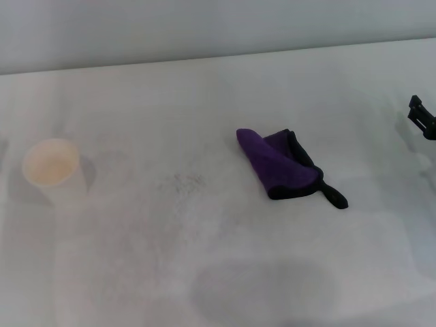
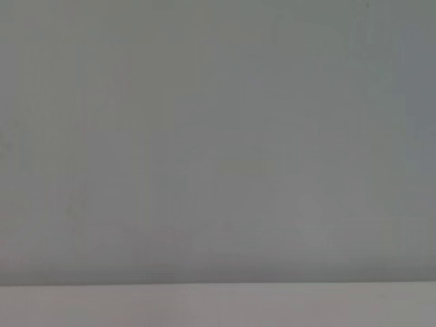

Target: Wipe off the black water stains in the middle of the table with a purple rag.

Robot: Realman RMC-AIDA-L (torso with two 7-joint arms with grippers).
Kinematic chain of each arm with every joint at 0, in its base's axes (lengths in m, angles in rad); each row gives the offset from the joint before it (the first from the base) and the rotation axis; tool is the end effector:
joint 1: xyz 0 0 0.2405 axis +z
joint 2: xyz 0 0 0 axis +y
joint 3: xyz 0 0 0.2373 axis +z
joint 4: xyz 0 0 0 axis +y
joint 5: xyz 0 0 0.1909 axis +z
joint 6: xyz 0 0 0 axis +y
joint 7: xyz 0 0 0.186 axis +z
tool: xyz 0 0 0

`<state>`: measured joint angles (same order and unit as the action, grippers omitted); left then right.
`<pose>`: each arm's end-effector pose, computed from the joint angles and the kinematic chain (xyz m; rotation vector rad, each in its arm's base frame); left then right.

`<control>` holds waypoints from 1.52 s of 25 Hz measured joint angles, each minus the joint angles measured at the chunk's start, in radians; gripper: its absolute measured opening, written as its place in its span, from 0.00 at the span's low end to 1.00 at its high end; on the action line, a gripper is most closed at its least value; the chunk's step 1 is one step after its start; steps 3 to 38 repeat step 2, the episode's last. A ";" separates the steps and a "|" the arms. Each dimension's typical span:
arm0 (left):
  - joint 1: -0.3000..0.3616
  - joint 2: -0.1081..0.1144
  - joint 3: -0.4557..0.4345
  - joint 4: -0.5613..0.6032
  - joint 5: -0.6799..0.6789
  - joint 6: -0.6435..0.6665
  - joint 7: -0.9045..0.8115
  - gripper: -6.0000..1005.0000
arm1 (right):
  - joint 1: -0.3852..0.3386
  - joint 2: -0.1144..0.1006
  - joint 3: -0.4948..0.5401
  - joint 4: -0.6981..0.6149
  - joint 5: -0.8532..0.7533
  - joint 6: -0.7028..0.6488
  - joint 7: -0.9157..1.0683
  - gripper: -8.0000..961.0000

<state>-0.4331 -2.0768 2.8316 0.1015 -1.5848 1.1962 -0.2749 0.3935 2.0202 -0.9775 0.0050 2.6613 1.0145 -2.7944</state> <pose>-0.3341 0.3441 0.0268 -1.3792 -0.7410 -0.7362 0.3856 0.3287 0.0268 -1.5473 0.7954 0.4651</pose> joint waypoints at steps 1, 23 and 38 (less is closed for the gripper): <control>0.000 0.000 0.000 0.000 0.000 -0.002 0.000 0.89 | 0.000 0.000 0.000 0.002 0.000 0.003 0.008 0.89; 0.000 -0.001 -0.001 0.000 -0.001 -0.008 0.000 0.89 | -0.001 0.000 0.000 0.004 0.000 0.007 0.015 0.89; 0.000 -0.001 -0.001 0.000 -0.001 -0.008 0.000 0.89 | -0.001 0.000 0.000 0.004 0.000 0.007 0.015 0.89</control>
